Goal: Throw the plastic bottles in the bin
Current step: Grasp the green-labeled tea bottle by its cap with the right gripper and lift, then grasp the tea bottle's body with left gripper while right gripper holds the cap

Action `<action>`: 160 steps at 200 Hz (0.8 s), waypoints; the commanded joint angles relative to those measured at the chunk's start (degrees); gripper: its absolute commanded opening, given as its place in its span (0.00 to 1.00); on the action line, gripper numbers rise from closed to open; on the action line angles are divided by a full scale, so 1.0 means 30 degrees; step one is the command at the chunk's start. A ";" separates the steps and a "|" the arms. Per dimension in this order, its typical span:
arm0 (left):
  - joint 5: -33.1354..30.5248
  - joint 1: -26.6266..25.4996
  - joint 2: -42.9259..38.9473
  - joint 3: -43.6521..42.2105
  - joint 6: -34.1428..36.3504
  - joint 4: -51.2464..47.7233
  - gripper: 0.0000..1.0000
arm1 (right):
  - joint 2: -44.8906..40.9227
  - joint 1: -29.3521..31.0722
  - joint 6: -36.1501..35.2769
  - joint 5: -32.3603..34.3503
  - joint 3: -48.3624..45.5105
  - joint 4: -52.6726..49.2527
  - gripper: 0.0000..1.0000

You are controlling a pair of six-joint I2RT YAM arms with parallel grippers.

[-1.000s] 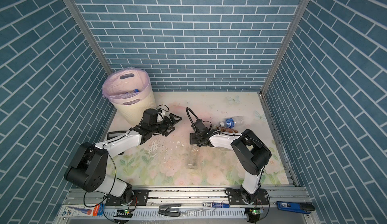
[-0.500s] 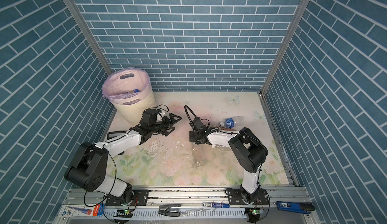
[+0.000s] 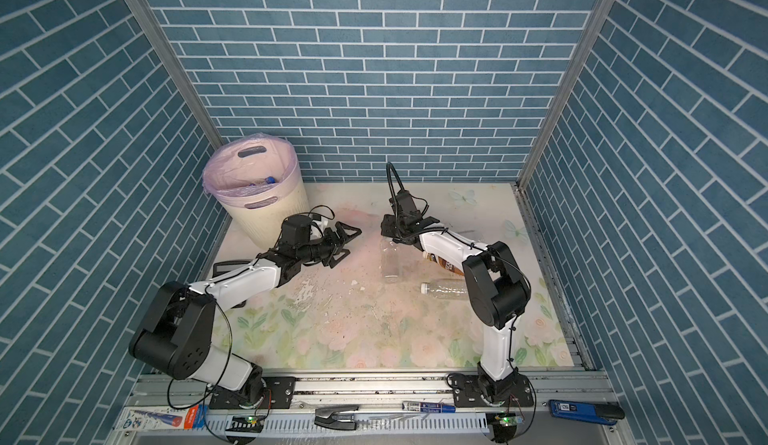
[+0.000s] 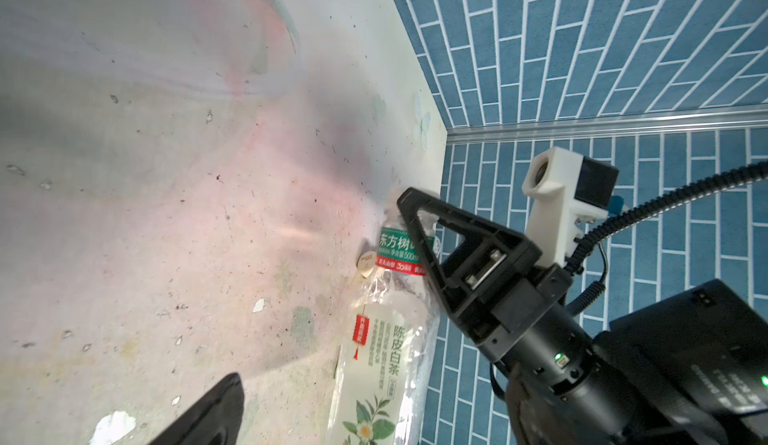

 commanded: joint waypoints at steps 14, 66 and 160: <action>0.1190 -0.0565 0.0665 0.0320 -0.0109 0.1901 0.99 | -0.0189 -0.0133 0.0170 0.0017 0.2255 0.0082 0.31; 0.2128 -0.0991 0.1495 0.0723 -0.0490 0.2920 0.98 | 0.0208 -0.0077 0.0523 -0.0538 0.4214 0.0153 0.30; 0.2626 -0.1134 0.1817 0.0812 -0.0855 0.4627 0.91 | 0.1485 0.0664 0.1954 -0.0893 0.4735 0.1616 0.29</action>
